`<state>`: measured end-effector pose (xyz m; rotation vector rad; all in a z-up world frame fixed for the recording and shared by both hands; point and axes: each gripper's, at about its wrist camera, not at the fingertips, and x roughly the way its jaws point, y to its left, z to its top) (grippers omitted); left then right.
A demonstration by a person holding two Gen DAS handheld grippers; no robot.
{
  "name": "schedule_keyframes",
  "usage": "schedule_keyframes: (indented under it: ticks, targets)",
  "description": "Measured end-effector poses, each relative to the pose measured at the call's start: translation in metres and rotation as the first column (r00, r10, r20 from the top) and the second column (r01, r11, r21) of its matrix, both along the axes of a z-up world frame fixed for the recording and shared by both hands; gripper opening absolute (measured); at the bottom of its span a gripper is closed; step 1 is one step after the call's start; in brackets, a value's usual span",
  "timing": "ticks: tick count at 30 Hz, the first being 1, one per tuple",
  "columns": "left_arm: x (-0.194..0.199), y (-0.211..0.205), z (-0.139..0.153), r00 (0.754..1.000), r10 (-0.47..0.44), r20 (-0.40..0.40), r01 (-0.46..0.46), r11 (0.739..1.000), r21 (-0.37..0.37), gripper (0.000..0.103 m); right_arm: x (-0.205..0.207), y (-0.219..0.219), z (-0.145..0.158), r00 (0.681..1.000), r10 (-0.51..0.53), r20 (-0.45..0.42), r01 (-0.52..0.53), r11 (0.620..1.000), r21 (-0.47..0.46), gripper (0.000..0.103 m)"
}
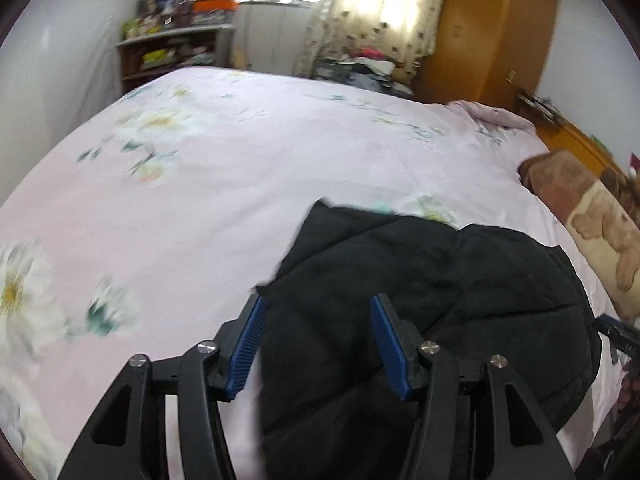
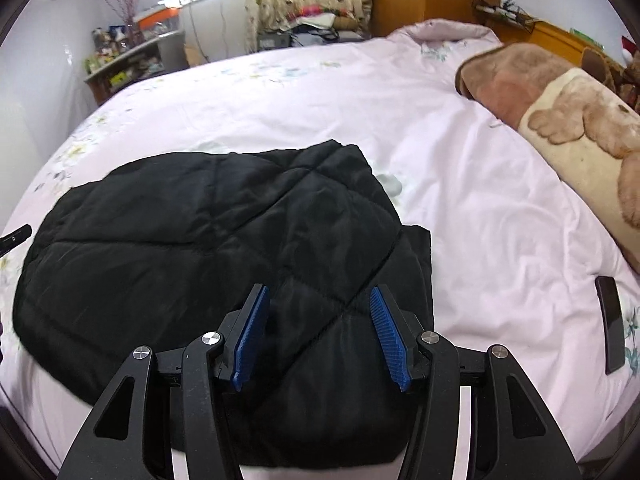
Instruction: Fold large clothes
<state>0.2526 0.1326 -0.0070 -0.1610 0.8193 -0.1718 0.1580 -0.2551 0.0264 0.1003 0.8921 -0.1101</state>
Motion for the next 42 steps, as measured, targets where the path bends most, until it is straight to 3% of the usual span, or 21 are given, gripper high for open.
schedule_keyframes:
  ticks: [1,3,5,11,14,18,21,24,26,29,34,38,42]
  targets:
    - [-0.003,0.004,-0.005,1.0,-0.001,-0.019,0.001,1.0,-0.012,0.045,-0.003,0.001,-0.002,1.0,0.01,0.0,-0.01,1.0,0.006,0.053]
    - [-0.004,0.002,-0.021,0.998,-0.015,-0.062,0.015,1.0,0.005,0.031,-0.002,0.003,-0.016,0.999,0.024,-0.039,-0.024,1.0,0.01,0.043]
    - [-0.002,-0.005,-0.033,0.996,-0.033,-0.088,0.033,0.999,-0.004,0.028,0.002,0.0,-0.029,0.998,0.013,-0.067,-0.013,1.0,0.005,0.04]
    - [0.01,-0.023,-0.05,0.992,-0.056,-0.115,0.056,0.998,-0.008,0.027,0.009,-0.002,-0.046,0.994,0.0,-0.114,-0.005,0.999,-0.041,0.037]
    - [0.008,-0.021,-0.039,0.992,-0.053,-0.119,0.053,0.999,-0.001,0.027,0.008,-0.003,-0.039,0.992,-0.021,-0.121,0.017,0.999,-0.031,0.037]
    - [0.006,-0.001,-0.01,0.998,-0.025,-0.061,0.022,0.999,-0.037,0.027,0.007,-0.007,-0.006,0.999,-0.027,-0.024,0.028,0.999,0.024,0.037]
    - [0.026,-0.002,0.002,1.0,-0.008,-0.022,0.008,1.0,-0.021,0.027,0.024,-0.008,0.004,1.0,-0.026,0.009,0.026,0.999,0.025,0.037]
    - [0.056,-0.017,-0.012,0.997,-0.04,-0.063,0.039,0.999,-0.017,0.027,0.048,-0.012,-0.001,0.999,-0.038,0.006,0.038,0.998,0.04,0.037]
    - [0.071,-0.025,-0.032,0.993,-0.043,-0.107,0.045,0.999,0.015,0.027,0.063,-0.013,-0.017,0.998,-0.049,-0.049,0.049,0.999,0.01,0.037]
    - [0.075,-0.028,-0.042,0.993,-0.04,-0.109,0.041,0.999,0.01,0.027,0.068,-0.019,-0.037,0.993,-0.061,-0.099,0.062,0.998,0.009,0.037]
    - [0.073,-0.028,-0.033,0.994,-0.038,-0.105,0.038,0.999,0.002,0.028,0.066,-0.021,-0.041,0.993,-0.059,-0.104,0.06,0.998,0.0,0.037]
    - [0.044,-0.006,-0.007,0.999,-0.016,-0.039,0.014,0.999,-0.036,0.027,0.045,-0.016,-0.013,0.998,-0.047,-0.043,0.048,0.998,0.038,0.038]
    - [0.01,0.019,-0.005,0.999,0.023,-0.034,-0.025,0.998,-0.058,0.027,0.009,-0.011,0.002,1.0,-0.024,0.008,0.024,0.999,0.026,0.046]
